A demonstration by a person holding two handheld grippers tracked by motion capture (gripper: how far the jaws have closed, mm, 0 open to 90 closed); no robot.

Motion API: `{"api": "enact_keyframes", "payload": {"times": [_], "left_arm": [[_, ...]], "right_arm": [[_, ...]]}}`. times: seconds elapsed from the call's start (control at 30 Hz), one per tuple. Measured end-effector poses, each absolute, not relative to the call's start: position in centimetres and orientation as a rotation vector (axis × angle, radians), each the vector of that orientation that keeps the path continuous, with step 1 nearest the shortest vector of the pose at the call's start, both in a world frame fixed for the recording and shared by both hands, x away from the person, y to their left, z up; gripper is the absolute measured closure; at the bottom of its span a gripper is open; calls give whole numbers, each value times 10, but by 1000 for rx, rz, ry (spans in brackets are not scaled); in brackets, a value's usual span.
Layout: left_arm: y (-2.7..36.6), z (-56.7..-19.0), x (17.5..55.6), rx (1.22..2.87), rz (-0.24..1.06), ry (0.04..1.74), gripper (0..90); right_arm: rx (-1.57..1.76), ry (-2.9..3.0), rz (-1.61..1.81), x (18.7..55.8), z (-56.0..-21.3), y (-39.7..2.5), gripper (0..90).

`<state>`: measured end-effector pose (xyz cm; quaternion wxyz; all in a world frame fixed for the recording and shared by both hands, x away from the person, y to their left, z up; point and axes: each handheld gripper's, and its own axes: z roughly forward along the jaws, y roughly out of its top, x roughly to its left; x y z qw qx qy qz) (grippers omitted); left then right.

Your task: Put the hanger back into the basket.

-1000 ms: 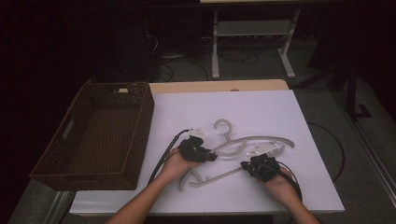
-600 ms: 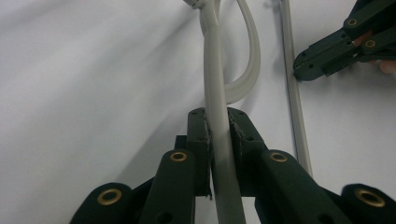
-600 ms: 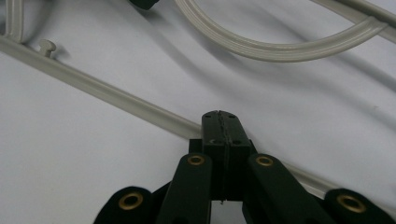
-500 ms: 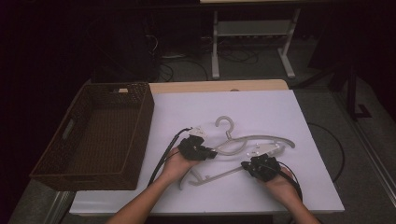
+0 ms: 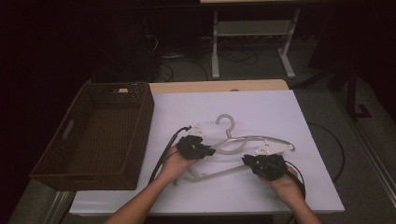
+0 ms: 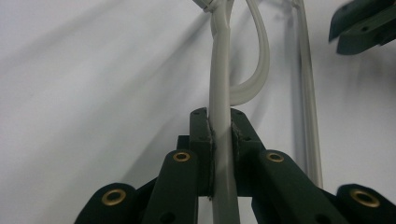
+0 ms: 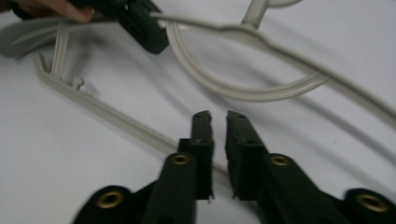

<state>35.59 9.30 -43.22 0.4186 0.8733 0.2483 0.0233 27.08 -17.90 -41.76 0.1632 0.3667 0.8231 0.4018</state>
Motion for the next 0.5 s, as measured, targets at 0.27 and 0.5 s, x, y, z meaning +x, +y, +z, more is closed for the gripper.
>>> {"api": "enact_keyframes", "payload": {"times": [0.27,0.5], "left_arm": [[99,-426,357,2184,64,625,830],[107,-415,356,2152,72,637,830]], "right_arm": [[1010,2258,1283,271,-406,-186,362],[999,2141,1462,270,-393,-192,114]]}}
